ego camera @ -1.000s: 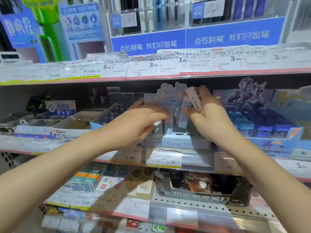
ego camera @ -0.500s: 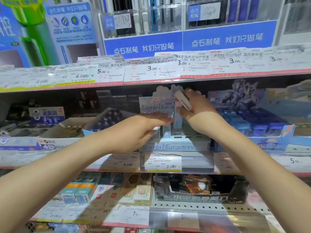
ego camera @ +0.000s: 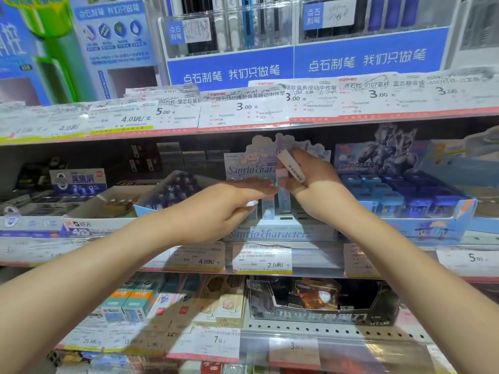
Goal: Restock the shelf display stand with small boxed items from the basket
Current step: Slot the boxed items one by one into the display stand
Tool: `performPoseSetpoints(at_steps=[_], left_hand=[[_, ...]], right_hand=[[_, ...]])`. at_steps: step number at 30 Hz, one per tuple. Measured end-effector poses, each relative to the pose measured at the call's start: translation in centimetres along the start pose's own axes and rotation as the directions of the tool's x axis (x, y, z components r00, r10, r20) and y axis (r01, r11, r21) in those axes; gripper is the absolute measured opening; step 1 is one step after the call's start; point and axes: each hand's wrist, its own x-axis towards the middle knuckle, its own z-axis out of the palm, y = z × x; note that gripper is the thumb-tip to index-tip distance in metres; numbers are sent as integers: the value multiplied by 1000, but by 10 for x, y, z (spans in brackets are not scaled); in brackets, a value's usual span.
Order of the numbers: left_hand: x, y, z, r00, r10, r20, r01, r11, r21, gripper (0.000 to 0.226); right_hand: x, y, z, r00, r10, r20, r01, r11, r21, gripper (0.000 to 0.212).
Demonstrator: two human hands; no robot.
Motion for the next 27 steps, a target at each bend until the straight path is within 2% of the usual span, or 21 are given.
performPoseSetpoints(at_steps=[4, 8, 9, 13, 18, 23, 27], left_hand=[[0, 0, -1, 1000, -4, 9, 4, 1000, -10, 51], [-1, -1, 2, 1000, 23, -4, -23, 999, -31, 51], [-2, -2, 3, 1000, 27, -4, -27, 999, -25, 51], [-2, 0, 1, 1000, 18, -7, -19, 1000, -12, 46], [-2, 4, -1, 1000, -7, -19, 6, 999, -32, 47], [-1, 2, -3, 1000, 14, 0, -14, 999, -37, 46], [-1, 2, -6, 999, 32, 35, -30, 998, -50, 44]], right_hand=[[-7, 0, 4, 995, -44, -85, 40, 998, -52, 33], [-14, 1, 5, 987, -98, -130, 76, 983, -168, 14], [-15, 1, 5, 987, -106, -123, 83, 979, -185, 15], [-10, -2, 0, 1000, 5, 8, -3, 974, -228, 39], [-3, -13, -13, 990, 81, 112, -47, 959, -281, 32], [2, -16, -21, 972, 157, 174, -92, 939, -332, 11], [0, -16, -25, 963, 197, 185, -125, 932, -340, 20]])
